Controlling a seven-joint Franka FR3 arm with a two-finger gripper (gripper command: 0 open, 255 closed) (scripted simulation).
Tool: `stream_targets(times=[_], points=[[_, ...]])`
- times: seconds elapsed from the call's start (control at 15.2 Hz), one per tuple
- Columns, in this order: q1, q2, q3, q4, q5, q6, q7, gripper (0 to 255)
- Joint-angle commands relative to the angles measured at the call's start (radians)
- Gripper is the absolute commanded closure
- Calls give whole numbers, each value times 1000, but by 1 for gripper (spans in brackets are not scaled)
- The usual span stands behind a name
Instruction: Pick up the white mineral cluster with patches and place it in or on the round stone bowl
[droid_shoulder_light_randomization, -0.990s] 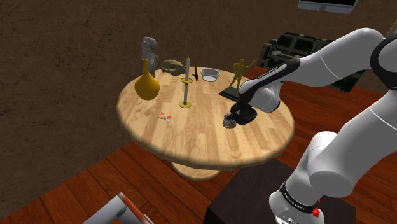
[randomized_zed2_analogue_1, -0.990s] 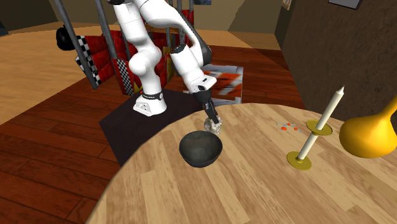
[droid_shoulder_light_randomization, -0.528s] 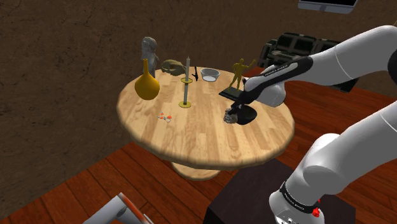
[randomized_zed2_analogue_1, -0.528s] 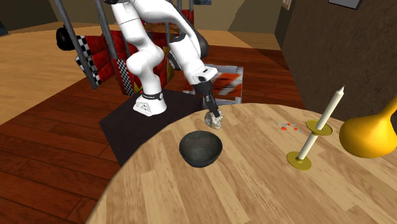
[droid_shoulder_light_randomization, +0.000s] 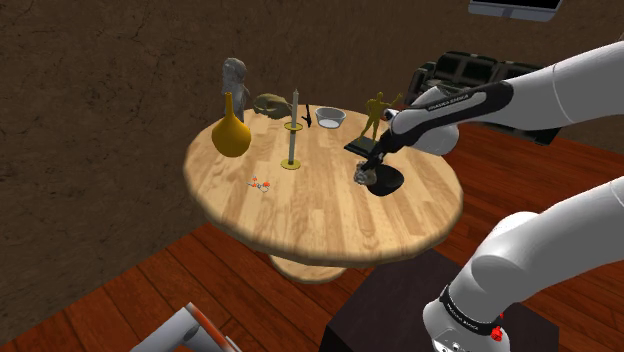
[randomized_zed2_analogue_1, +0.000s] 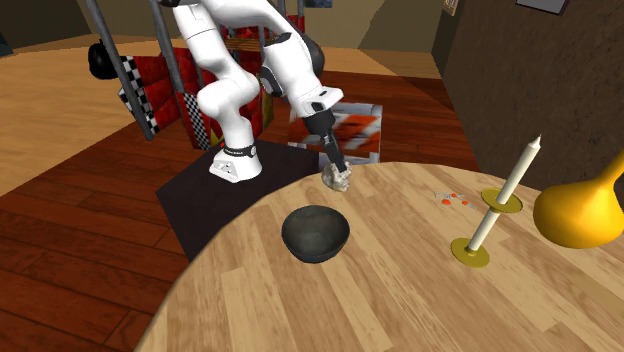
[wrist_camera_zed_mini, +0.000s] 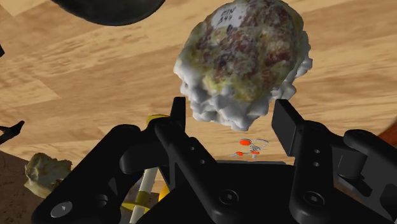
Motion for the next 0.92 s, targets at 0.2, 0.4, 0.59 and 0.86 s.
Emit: stream_targets(times=[0.2,0.4,0.59,0.86], points=[[-35,-46,29,34,-40,-80,43,255],[-46,-63,38,49,-53,-112,58,255],[-58,-39,-34,112,-53,-163,-20,255],[-64,9,-128,210,-42,-233,-121,255]])
